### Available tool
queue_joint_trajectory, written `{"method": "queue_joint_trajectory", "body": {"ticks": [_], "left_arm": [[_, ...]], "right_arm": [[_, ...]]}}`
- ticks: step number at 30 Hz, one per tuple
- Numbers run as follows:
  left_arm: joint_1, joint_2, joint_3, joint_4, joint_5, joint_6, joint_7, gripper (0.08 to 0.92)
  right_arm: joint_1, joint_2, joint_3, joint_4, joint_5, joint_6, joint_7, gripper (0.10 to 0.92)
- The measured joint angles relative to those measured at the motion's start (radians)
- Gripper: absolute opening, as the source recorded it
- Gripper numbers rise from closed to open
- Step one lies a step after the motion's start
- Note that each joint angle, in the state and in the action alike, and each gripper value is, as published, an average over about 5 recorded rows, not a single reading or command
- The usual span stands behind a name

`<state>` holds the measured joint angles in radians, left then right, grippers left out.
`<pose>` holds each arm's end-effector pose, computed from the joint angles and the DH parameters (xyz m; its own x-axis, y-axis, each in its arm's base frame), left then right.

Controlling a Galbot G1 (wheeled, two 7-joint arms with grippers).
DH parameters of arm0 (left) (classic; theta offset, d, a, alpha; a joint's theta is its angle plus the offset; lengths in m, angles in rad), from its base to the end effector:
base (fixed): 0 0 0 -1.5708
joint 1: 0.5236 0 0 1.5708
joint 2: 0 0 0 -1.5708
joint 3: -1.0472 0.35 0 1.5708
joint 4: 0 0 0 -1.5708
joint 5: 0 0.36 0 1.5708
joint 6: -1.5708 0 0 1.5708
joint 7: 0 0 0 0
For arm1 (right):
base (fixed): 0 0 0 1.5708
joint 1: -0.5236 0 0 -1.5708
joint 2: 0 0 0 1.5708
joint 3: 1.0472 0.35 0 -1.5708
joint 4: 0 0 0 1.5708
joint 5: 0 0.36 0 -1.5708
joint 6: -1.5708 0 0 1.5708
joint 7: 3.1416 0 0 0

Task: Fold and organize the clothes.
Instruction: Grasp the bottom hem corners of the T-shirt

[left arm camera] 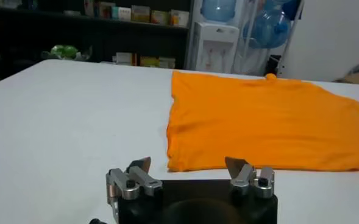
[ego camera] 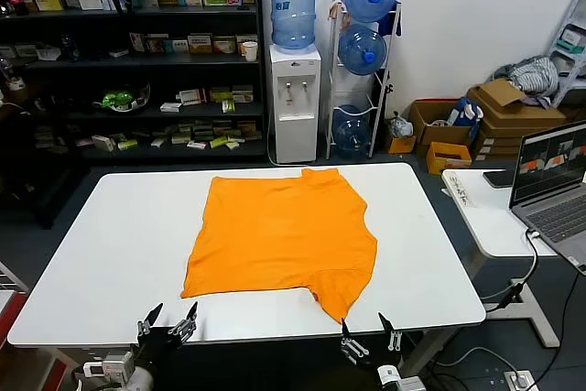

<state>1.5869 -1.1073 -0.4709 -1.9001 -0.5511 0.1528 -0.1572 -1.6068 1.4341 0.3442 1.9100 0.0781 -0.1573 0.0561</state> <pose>0.1803 0.0884 -0.3609 -0.9063 0.0502 0.4197 0.0074 0.9947 -0.1029 0.1576 0.0286 -0.3776 -0.9100 -0.1553 0.3845 -0.1536 0.9875 0.0355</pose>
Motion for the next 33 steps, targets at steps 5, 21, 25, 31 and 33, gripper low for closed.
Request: {"method": "queue_joint_trajectory", "body": {"ticks": [5, 21, 25, 31, 33], "left_arm": [[-0.067, -0.002, 0.018, 0.046, -0.007, 0.016, 0.001, 0.823], [-0.227, -0.003, 0.077, 0.221, -0.019, 0.044, -0.015, 0.549], [-0.236, -0.009, 0.085, 0.229, -0.019, 0.039, -0.021, 0.437], [-0.235, -0.013, 0.097, 0.226, -0.02, 0.032, -0.029, 0.264], [-0.23, -0.012, 0.1, 0.22, -0.022, 0.031, -0.032, 0.203]], "right_arm": [[0.071, 0.02, -0.016, -0.064, -0.005, -0.008, 0.0, 0.823], [0.196, 0.065, -0.052, -0.239, -0.068, 0.01, 0.022, 0.463], [0.187, 0.059, -0.055, -0.239, -0.072, 0.022, 0.034, 0.325], [0.17, 0.046, -0.059, -0.232, -0.061, 0.033, 0.051, 0.161], [0.163, 0.041, -0.061, -0.225, -0.055, 0.038, 0.057, 0.135]]}}
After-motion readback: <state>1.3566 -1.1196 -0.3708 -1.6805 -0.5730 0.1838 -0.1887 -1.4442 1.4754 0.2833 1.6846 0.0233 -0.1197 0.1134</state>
